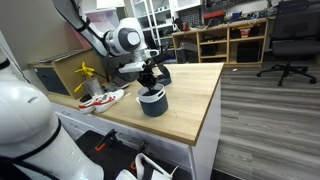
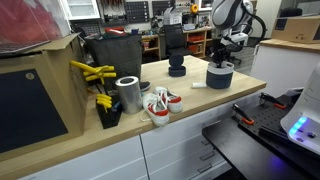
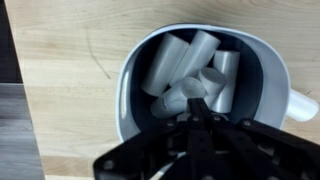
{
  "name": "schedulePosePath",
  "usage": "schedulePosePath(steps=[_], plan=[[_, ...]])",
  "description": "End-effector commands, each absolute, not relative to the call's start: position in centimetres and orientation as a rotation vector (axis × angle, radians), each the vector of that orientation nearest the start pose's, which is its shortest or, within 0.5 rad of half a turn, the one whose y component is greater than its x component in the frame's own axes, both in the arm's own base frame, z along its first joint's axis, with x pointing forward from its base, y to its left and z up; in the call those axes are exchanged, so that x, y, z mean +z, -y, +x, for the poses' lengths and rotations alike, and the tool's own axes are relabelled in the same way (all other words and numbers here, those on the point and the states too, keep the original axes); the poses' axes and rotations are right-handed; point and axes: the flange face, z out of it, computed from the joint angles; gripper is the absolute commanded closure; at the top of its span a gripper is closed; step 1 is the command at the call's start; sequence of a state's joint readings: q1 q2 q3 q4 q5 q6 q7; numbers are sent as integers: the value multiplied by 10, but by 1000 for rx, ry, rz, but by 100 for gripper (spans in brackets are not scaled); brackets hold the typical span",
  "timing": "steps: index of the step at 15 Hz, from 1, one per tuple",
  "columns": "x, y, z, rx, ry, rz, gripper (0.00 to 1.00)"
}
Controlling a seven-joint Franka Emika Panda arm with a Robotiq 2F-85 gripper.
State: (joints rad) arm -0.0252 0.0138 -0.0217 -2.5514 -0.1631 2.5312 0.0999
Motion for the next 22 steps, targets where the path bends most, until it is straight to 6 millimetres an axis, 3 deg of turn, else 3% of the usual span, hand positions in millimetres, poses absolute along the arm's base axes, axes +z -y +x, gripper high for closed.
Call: schedulePosePath(steps=[1,3,10,11,12,14,20,22], plan=[[279,19,446,39,5,-3236,100],[275,17,448,29,-14,-3250,71],[223,3,451,126,-90,-3285,20],[215,1,452,120,-108,-3278,17],[209,-1,454,110,-121,-3271,45],[204,-4,459,76,-126,-3261,51],[201,-6,464,39,-106,-3247,95],[204,-5,463,41,-96,-3246,94]])
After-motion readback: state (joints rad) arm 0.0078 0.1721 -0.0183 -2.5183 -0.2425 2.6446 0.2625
